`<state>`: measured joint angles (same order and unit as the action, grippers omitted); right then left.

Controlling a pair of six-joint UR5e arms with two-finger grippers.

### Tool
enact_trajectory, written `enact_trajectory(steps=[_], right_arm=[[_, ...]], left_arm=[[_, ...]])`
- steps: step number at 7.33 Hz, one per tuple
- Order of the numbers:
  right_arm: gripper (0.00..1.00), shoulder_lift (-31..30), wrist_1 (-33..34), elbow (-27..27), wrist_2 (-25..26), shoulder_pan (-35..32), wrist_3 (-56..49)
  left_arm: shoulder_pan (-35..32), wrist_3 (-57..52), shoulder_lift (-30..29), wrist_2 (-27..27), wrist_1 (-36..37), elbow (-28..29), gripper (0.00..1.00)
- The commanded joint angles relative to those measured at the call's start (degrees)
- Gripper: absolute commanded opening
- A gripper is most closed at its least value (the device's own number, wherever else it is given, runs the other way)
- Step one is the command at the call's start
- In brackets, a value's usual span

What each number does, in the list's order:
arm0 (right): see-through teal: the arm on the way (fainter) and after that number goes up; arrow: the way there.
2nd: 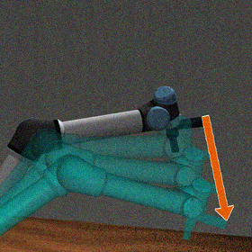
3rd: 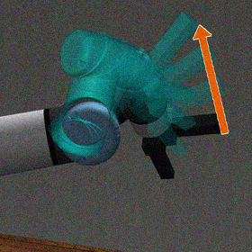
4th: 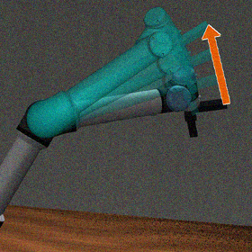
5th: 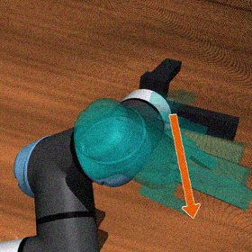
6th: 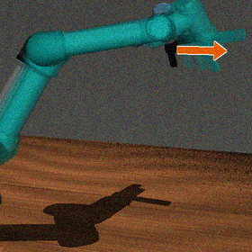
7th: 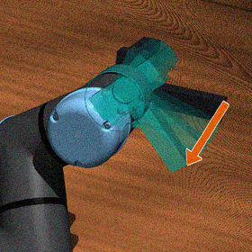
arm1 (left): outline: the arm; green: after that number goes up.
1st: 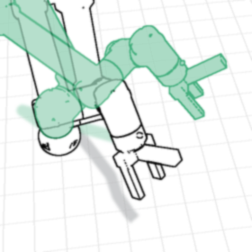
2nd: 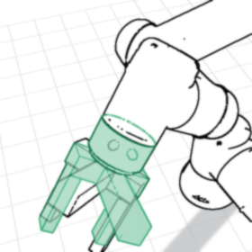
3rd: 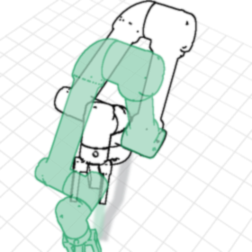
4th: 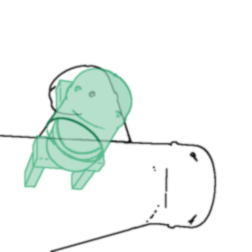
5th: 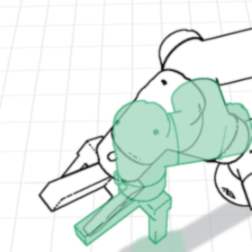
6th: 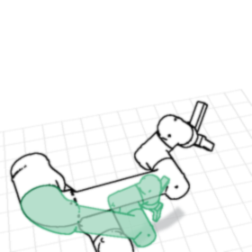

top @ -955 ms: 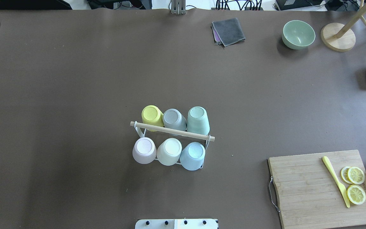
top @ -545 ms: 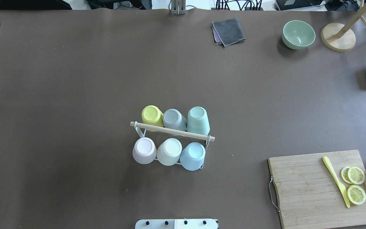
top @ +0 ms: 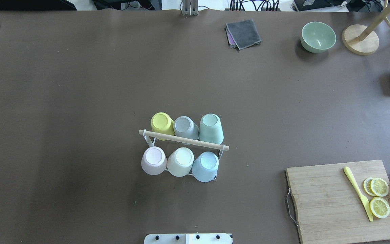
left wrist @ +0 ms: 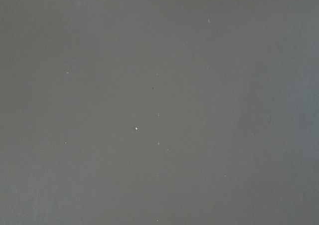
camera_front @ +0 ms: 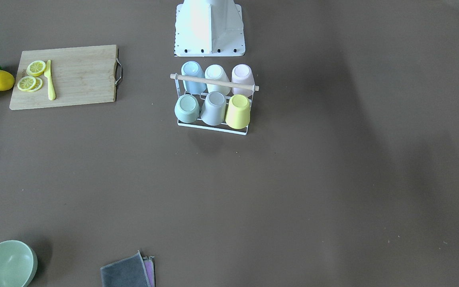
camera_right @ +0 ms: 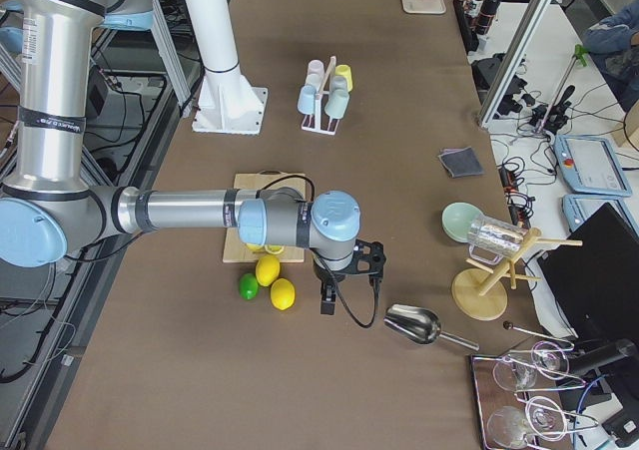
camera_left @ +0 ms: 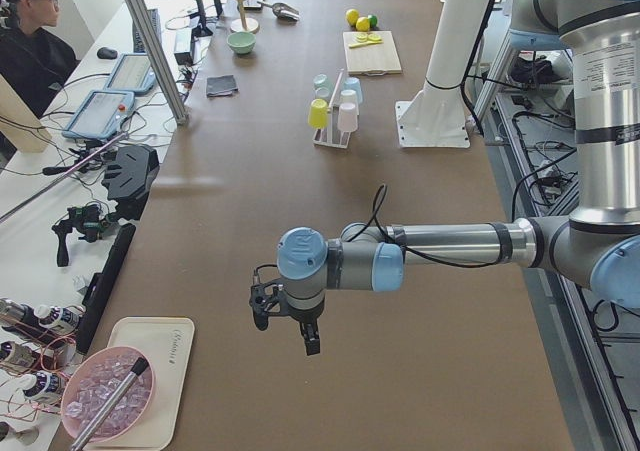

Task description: Place cup on cup holder

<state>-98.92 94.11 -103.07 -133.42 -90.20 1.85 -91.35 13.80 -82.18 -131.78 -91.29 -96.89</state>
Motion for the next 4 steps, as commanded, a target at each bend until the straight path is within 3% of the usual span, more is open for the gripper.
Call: enact_trajectory(steps=[1,4], right_arm=[[1.0,3.2,-0.2,0.1,2.4,2.7,0.3],[1.0,7.0,-0.2,-0.5,3.7,4.9,0.0]], left_arm=[[0.1,0.1,-3.1,0.2,3.0,0.1,0.98],[0.5,0.1,-2.7,3.3,-0.2,1.2,0.98]])
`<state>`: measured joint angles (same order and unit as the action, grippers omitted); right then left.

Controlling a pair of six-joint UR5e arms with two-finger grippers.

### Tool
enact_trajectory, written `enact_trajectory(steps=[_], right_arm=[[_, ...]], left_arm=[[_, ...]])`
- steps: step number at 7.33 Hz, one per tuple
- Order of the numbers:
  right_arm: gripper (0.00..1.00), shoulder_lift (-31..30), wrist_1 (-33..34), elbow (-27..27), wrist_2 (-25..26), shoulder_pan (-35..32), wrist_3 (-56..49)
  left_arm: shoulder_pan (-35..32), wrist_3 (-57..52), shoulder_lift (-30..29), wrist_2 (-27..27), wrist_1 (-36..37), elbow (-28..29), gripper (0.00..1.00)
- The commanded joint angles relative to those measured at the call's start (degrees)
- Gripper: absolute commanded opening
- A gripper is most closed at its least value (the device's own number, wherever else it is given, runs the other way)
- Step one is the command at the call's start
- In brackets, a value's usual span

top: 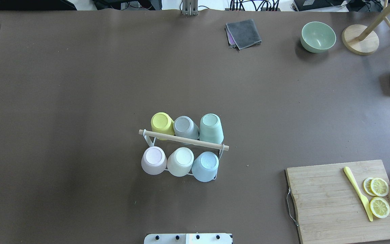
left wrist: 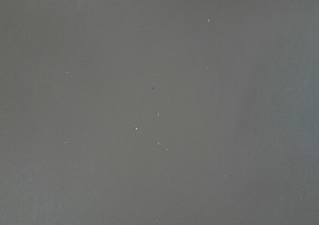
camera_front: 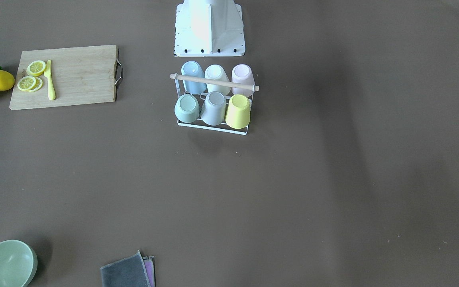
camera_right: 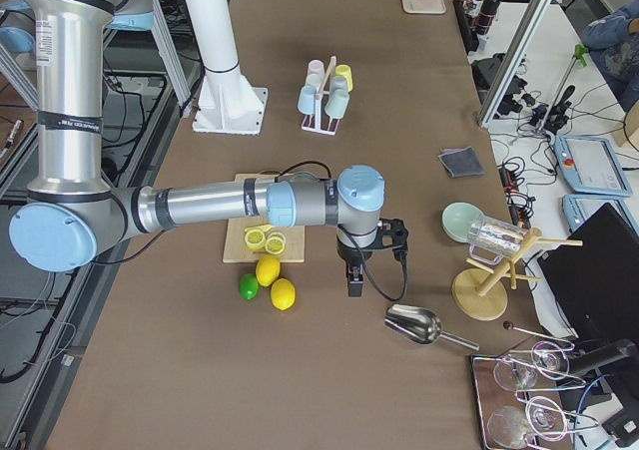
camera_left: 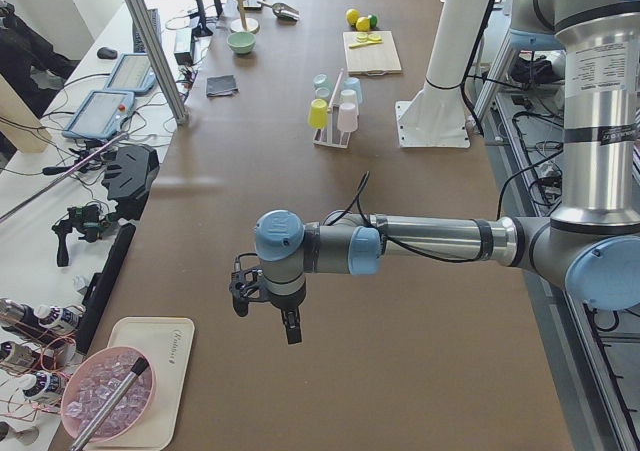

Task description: Place cup on cup holder

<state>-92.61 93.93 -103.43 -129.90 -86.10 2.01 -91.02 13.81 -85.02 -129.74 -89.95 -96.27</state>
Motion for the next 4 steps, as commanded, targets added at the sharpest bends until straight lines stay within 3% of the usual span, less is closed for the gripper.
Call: enact_trajectory(steps=[1,4], right_arm=[[1.0,0.5,0.0,0.6,1.2,1.9,0.1],[1.0,-0.6,0.2,1.7,1.6,1.9,0.4]], left_arm=[[0.1,-0.1,0.0,1.2,-1.7,1.2,0.98],[0.1,0.0,-0.2,0.7,-4.2,1.1,0.98]])
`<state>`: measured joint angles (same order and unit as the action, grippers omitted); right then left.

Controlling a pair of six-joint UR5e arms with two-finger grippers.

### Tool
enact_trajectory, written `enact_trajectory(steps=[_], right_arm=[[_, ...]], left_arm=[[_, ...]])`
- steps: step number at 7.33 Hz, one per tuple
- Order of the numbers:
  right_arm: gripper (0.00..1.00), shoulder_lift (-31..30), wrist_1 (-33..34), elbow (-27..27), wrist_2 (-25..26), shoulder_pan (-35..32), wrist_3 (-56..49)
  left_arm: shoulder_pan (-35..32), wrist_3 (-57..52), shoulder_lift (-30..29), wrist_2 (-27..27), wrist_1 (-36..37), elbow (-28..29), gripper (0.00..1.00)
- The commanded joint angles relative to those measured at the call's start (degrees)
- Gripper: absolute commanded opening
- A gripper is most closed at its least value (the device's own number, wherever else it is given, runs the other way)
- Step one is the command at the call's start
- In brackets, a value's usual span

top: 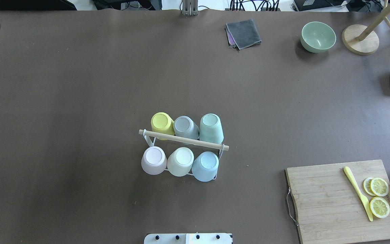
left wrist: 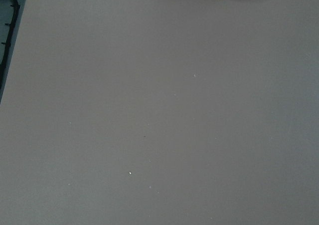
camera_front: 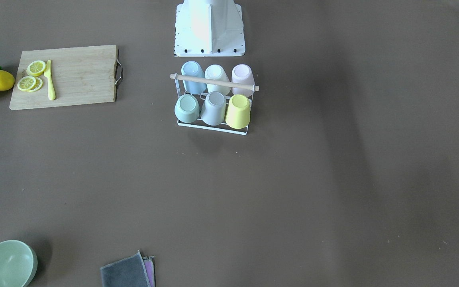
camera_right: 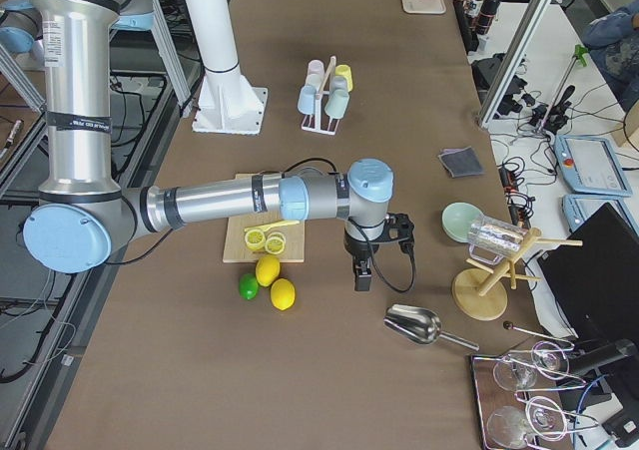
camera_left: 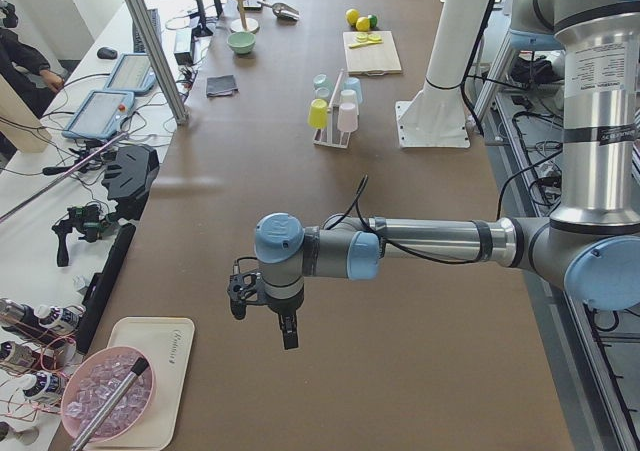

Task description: Place cup on cup holder

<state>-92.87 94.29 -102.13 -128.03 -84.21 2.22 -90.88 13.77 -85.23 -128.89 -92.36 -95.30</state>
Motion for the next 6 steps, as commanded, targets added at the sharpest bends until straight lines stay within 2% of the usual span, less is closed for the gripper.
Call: enact_trajectory(steps=[1,4,6], right_arm=[[1.0,-1.3,-0.1,1.3,-1.2,-1.7,-0.4],[1.0,-6.3,0.2,1.8,-3.4,-8.3,-5.7],[1.0,-6.7,0.2,1.9,-3.5,-9.1,-5.4]], left_arm=[[0.0,0.0,0.0,-0.1,-2.4,0.2,0.98],[0.0,0.0,0.1,-0.1,-2.4,0.2,0.98],[0.0,0.0,0.2,-0.1,-2.4,0.2,0.98]])
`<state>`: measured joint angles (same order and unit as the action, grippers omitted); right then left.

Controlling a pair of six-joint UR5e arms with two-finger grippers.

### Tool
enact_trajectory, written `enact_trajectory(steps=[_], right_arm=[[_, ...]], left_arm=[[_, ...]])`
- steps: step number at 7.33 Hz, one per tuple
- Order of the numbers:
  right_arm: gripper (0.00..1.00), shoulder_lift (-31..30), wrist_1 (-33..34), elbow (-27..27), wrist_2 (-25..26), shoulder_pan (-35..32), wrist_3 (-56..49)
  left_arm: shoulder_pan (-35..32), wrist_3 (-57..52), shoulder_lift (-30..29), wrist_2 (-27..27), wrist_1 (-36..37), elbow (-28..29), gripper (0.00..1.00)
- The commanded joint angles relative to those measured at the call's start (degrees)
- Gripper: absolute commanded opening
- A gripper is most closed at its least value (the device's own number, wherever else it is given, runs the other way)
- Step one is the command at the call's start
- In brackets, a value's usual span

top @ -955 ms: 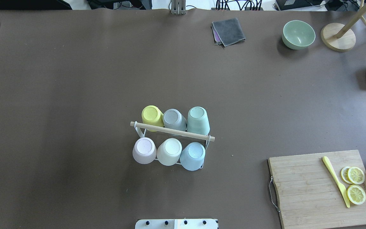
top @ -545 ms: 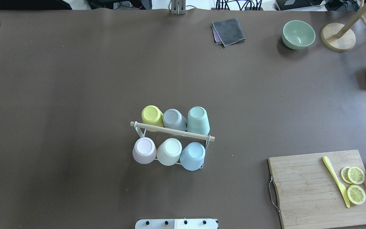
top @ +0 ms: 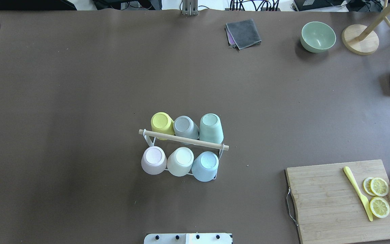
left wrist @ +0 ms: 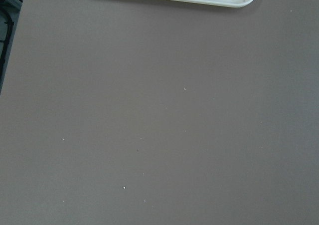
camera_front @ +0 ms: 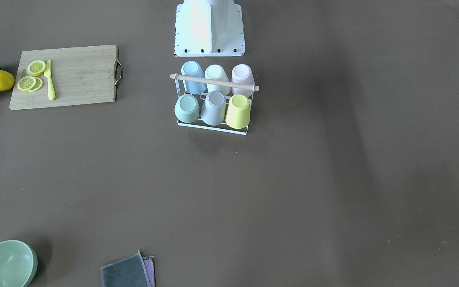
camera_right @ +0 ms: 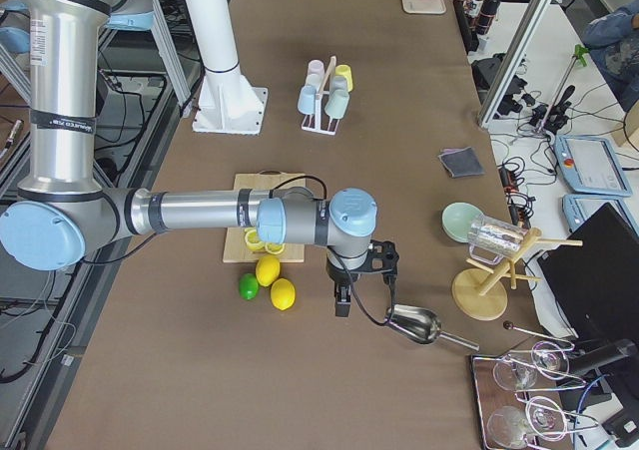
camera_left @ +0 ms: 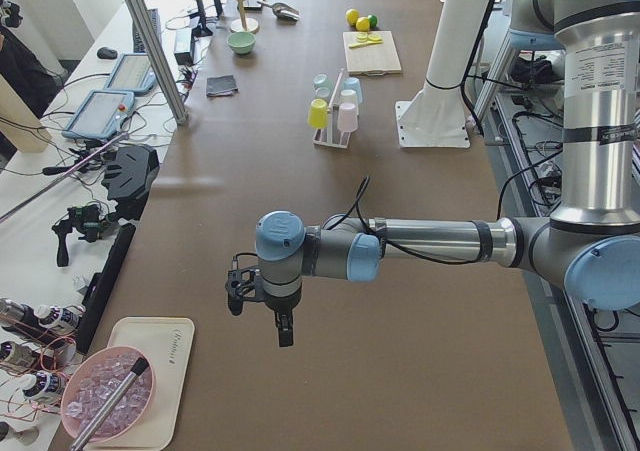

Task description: Place cup on cup holder

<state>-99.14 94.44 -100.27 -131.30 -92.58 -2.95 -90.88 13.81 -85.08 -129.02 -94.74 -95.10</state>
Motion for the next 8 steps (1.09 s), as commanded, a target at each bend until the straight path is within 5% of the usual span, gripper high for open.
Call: enact_trajectory(steps=[1,8], right_arm=[[1.0,-0.4,0.1,0.0,-0.3,-0.8,-0.2],[1.0,-1.6,0.2,-0.8,-2.1,-3.6,-0.2]], left_arm=[[0.1,0.1,0.0,0.0,0.0,0.0,0.98],[0.1,0.0,0.3,0.0,0.0,0.0,0.98]])
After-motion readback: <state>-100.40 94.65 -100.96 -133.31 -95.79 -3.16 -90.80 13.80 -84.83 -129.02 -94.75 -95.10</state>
